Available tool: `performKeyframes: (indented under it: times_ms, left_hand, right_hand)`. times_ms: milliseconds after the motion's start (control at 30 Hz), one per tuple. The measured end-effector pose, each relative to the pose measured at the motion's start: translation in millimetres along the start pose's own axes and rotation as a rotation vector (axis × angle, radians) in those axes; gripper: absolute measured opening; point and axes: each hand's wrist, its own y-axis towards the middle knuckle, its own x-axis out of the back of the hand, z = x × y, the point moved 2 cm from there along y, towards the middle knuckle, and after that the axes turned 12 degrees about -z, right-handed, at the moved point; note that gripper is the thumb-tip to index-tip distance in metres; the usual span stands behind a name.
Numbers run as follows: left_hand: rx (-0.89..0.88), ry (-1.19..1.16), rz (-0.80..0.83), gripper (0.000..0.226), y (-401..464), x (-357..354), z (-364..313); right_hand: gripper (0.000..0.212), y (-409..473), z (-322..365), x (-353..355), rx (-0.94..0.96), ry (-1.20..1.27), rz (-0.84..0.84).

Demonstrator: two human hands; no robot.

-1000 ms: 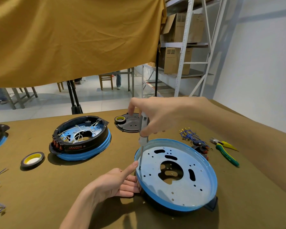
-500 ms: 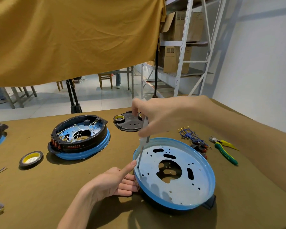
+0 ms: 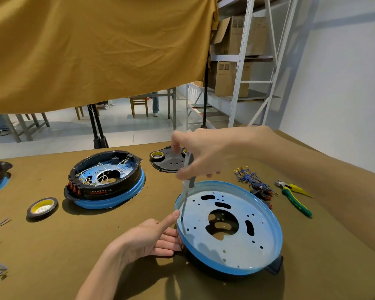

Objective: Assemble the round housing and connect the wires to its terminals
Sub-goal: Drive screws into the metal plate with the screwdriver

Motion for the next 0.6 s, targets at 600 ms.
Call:
performKeyframes:
  times_ms: [600]
  left_hand:
    - [0.006, 0.01, -0.009, 0.106, 0.8, -1.3, -0.5]
  right_hand:
    - [0.04, -6.7, -0.2, 7.2, 0.009, 0.026, 0.049]
